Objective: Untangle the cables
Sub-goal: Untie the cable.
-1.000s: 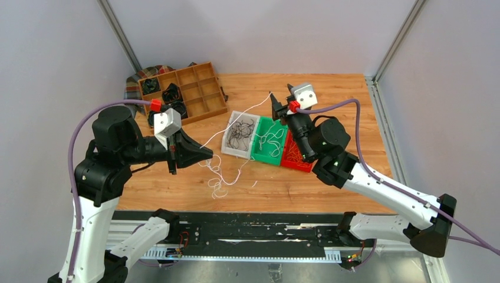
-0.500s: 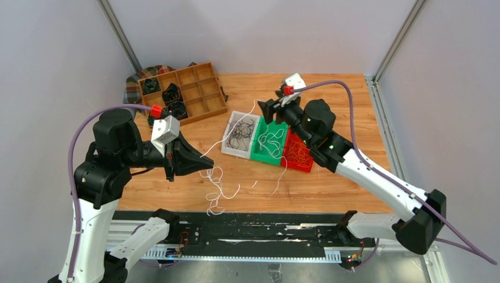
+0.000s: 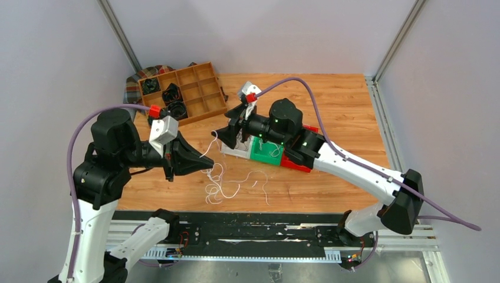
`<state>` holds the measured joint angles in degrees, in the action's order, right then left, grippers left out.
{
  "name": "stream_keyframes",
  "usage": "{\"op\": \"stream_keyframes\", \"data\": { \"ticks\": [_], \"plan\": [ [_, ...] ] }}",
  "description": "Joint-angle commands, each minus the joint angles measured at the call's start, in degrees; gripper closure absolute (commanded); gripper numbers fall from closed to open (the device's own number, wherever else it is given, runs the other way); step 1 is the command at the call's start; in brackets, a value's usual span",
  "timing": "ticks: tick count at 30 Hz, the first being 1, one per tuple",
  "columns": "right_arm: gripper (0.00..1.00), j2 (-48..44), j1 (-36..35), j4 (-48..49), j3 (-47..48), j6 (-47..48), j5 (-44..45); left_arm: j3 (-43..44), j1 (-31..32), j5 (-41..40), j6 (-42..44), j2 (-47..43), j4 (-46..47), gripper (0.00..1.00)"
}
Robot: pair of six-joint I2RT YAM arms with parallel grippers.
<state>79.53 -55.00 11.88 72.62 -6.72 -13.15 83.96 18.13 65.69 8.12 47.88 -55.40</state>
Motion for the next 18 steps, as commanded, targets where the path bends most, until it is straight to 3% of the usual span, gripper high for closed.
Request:
{"op": "stream_keyframes", "data": {
  "ticks": [1,7,11,18],
  "plan": [
    [0.21,2.0,-2.1,-1.3,5.3,-2.6,-4.5,0.9,-0.2,-0.4,-6.5,-1.2,9.3,0.99],
    [0.15,-5.0,-0.7,-3.2,0.5,-1.1,-0.9,-13.4,-0.2,-12.6,-31.3,-9.9,40.3,1.0],
    [0.14,-12.5,-0.2,-4.7,-7.1,-2.0,1.7,-14.4,-0.2,-20.1,-32.3,-10.3,41.0,0.99],
    [0.12,-22.7,2.6,-8.4,-15.4,-6.1,-0.4,-12.5,-0.2,-25.7,-36.1,-10.2,41.1,0.99]
  ]
}}
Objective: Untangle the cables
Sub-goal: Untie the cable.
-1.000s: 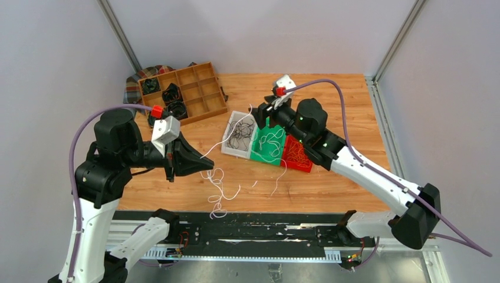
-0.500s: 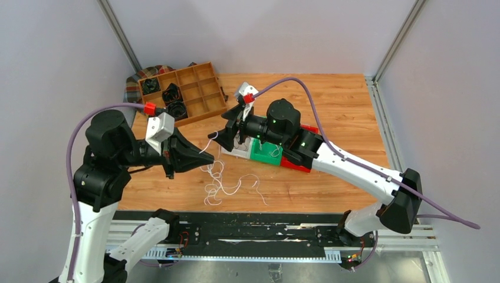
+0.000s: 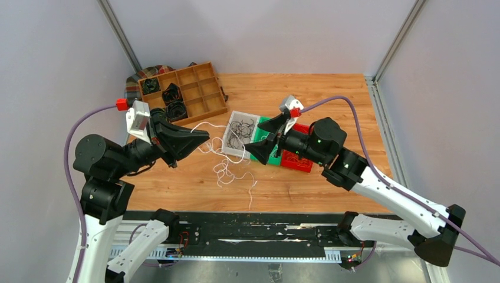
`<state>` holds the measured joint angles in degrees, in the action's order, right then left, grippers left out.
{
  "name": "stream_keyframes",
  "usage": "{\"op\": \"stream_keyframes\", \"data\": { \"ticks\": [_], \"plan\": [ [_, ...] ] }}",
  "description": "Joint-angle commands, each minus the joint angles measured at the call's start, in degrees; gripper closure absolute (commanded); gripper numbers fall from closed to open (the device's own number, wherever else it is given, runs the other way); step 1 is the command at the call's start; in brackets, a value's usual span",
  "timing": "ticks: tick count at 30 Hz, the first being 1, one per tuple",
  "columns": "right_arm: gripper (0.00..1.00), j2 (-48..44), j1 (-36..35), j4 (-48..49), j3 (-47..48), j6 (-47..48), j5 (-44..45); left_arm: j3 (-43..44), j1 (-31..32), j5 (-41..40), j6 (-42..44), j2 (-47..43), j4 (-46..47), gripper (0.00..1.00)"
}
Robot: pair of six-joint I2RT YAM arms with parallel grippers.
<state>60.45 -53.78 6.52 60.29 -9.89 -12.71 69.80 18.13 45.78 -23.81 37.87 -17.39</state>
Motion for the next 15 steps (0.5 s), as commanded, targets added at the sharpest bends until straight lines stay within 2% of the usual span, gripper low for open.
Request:
{"op": "stream_keyframes", "data": {
  "ticks": [1,5,10,15],
  "plan": [
    [0.12,-4.5,1.5,-3.5,-3.6,-3.3,-1.5,1.9,-0.2,-6.9,-4.6,-0.2,2.5,0.99],
    [0.12,-3.7,3.2,-5.3,-2.5,-3.3,-4.5,1.8,-0.3,-4.3,-9.4,0.3,3.0,0.99],
    [0.14,5.4,4.0,-5.5,6.8,-3.2,-7.9,1.5,-0.3,-1.2,-13.2,0.3,3.6,0.99],
    [0.15,10.9,4.0,-5.5,12.3,-3.1,-9.6,1.9,-1.9,-2.9,-18.3,-0.5,2.3,0.99]
  ]
}}
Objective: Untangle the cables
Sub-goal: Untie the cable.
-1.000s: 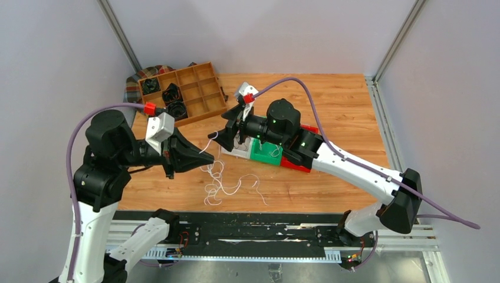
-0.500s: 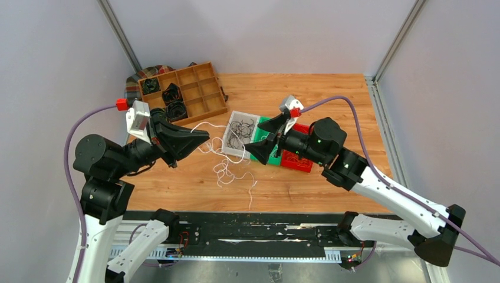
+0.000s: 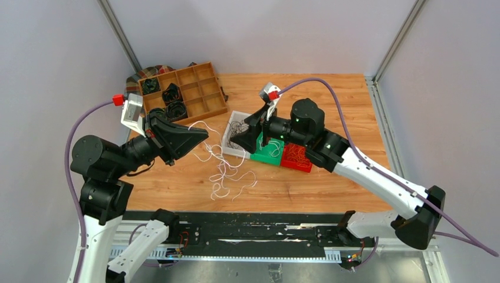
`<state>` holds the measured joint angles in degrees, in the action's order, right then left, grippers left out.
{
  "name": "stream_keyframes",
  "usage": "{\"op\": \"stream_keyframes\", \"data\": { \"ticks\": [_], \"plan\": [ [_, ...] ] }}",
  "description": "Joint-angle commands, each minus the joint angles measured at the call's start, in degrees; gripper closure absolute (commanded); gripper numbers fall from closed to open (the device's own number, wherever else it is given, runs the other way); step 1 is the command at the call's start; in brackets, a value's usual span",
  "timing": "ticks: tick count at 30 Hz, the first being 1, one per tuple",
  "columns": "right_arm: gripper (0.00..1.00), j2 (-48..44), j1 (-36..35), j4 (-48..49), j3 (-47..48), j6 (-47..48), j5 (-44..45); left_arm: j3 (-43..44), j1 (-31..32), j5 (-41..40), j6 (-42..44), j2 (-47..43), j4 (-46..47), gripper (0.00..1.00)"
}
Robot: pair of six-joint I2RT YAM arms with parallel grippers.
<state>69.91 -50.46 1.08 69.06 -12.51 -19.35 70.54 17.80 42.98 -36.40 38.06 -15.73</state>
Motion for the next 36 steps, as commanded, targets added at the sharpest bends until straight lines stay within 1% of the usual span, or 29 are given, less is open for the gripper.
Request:
{"op": "stream_keyframes", "data": {
  "ticks": [1,3,7,9,11,14,17,23,28,32,36],
  "plan": [
    [0.15,1.3,0.7,0.2,3.5,-0.8,-3.1,1.3,-2.1,-0.8,-6.9,-0.9,0.2,0.99],
    [0.15,0.2,0.7,1.1,2.1,-1.2,-3.2,1.8,-3.3,-2.4,-8.6,-1.1,-0.8,0.99],
    [0.14,-3.5,0.7,1.7,-2.1,-1.7,-3.1,4.2,-4.4,-7.9,-9.2,-1.1,-7.3,0.99],
    [0.14,-5.4,0.7,0.9,-4.6,-2.2,-2.5,6.7,-4.7,-14.4,-9.6,-0.9,-12.9,1.0],
    [0.14,-7.3,0.7,0.8,-6.9,-3.1,-2.7,8.6,-4.9,-19.2,-9.7,-0.7,-17.5,0.99],
    [0.14,-9.1,0.7,1.8,-10.0,-5.5,-5.0,10.4,-6.1,-24.8,-12.2,-0.9,-22.5,0.99],
    [0.14,-9.1,-0.8,5.8,-12.3,-7.9,-8.3,10.9,-7.5,-27.9,-13.7,-1.3,-23.5,0.99],
    [0.14,-4.4,-10.5,9.4,-11.2,0.7,0.0,9.4,-9.0,-26.2,-15.2,-1.2,-22.7,0.99],
    [0.13,1.6,-14.5,14.6,-8.7,5.4,2.4,8.7,-9.0,-25.9,-14.7,-1.3,-22.0,0.99],
    [0.14,6.3,-17.2,16.2,-6.7,11.0,7.2,9.1,-9.1,-25.5,-14.6,-1.5,-22.0,0.99],
    [0.18,9.6,-18.4,18.2,-5.8,13.7,12.8,9.9,-9.1,-24.4,-14.9,-1.5,-21.8,0.99]
  ]
}}
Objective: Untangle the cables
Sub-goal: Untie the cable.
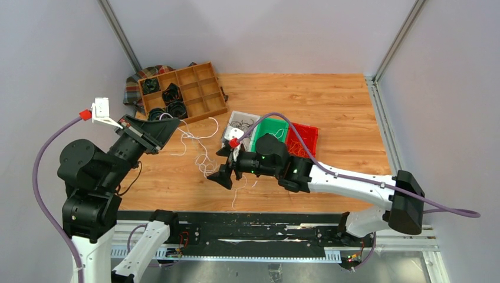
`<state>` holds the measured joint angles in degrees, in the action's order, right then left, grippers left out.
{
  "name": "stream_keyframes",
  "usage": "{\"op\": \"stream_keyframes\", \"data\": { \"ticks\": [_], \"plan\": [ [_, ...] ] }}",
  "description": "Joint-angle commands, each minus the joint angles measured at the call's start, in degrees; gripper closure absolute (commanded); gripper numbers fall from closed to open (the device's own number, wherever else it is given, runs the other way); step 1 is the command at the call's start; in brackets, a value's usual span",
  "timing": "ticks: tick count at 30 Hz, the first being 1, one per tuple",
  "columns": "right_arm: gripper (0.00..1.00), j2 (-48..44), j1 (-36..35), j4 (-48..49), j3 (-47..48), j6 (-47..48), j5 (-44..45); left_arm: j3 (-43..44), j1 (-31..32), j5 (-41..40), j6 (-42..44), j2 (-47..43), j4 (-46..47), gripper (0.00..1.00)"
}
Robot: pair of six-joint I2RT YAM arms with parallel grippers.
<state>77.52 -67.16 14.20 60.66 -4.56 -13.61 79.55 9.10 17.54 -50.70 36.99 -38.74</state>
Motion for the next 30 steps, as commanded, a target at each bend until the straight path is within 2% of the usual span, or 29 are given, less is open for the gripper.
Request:
{"op": "stream_keyframes", "data": {
  "ticks": [1,7,8,15,17,25,30],
  "plan": [
    [0.19,2.6,-1.7,5.8,2.7,6.2,7.9,1.1,-0.4,1.2,-0.7,-0.3,1.3,0.99],
    [0.33,4.6,-1.8,9.6,2.7,6.6,10.3,2.3,-0.4,1.5,-0.8,-0.1,1.4,0.99],
    [0.38,4.7,-1.8,10.0,2.6,6.5,10.4,2.5,-0.4,1.3,-0.9,-0.1,1.4,0.99],
    [0.91,1.5,-1.8,12.2,-2.1,4.5,8.5,3.7,-0.4,0.5,0.0,0.3,2.1,0.99],
    [0.98,-0.5,-1.8,11.9,-4.3,3.6,8.6,4.1,-0.4,-0.5,1.1,0.4,2.4,0.99],
    [0.99,-14.9,-1.7,7.0,-18.9,-0.4,14.9,5.1,-0.4,-4.6,6.5,-0.3,7.0,1.0],
    [0.99,-24.9,-1.7,0.2,-24.9,-5.0,19.2,5.3,-0.4,-5.2,8.2,0.0,8.2,1.0]
  ]
}}
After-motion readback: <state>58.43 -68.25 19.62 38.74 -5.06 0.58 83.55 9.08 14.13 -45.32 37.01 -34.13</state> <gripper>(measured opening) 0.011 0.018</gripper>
